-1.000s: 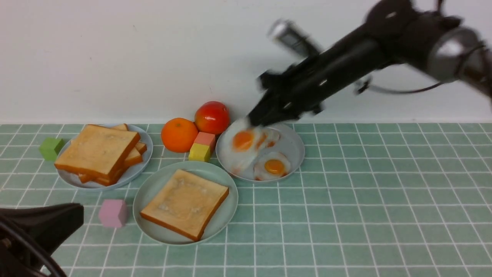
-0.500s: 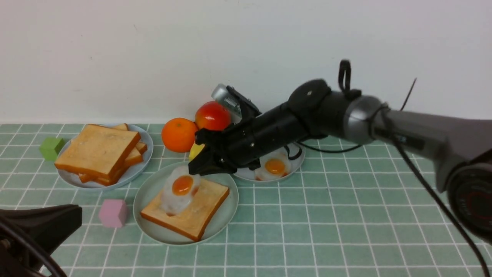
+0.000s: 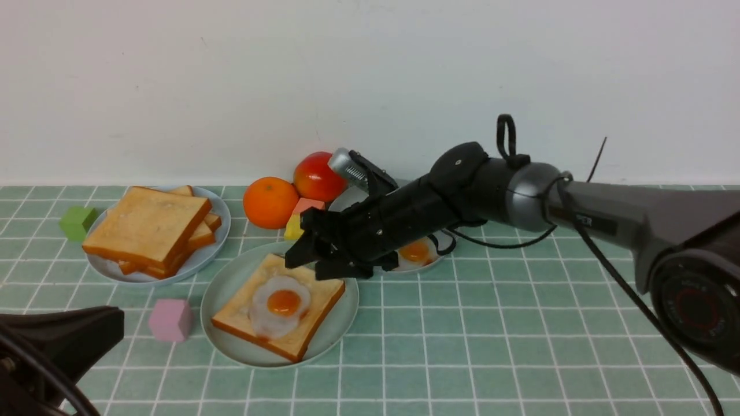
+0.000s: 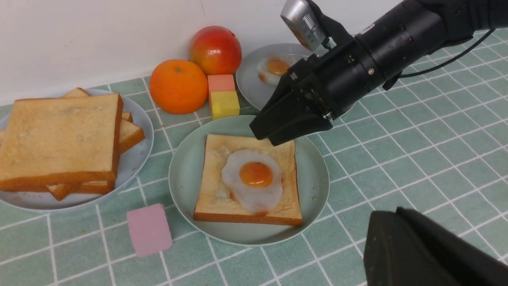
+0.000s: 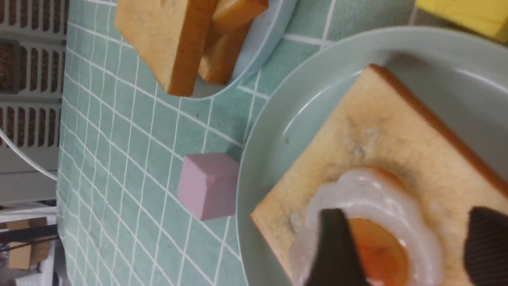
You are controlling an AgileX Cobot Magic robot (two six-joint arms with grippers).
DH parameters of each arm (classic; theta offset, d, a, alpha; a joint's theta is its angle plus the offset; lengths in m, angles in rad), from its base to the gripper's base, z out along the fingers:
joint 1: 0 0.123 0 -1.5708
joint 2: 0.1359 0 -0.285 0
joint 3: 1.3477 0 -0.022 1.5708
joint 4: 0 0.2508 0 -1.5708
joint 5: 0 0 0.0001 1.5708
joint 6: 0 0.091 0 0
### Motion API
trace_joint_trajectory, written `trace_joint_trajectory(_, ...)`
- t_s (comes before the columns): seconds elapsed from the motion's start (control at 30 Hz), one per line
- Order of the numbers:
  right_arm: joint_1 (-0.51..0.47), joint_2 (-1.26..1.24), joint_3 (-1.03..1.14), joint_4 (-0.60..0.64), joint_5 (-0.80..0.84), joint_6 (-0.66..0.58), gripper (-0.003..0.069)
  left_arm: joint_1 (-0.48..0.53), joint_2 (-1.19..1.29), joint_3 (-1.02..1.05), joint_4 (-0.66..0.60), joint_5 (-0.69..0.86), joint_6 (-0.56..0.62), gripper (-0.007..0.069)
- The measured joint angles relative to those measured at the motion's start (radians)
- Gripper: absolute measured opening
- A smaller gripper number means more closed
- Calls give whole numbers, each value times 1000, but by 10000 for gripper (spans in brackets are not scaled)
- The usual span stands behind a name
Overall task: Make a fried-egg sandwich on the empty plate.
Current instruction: Use the right arm to place the fried egg on the slice of bread in the middle, then use the left arm to grab a slice of bread
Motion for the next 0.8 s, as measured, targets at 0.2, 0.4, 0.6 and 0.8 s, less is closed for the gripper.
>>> trace_joint_trajectory(0.2,-59,-239,1,-286,179,13,283,0,43,-2,-79,36,0,17)
trace_joint_trajectory(0.4,-44,-594,47,-673,376,137,-3,0,288,-93,-128,133,0,17)
trace_joint_trajectory(0.6,5,-936,307,-941,330,319,6,36,591,-325,-50,228,15,-13)
trace_joint_trajectory(0.8,19,-1231,589,-993,191,373,25,274,817,-530,-51,258,138,-13)
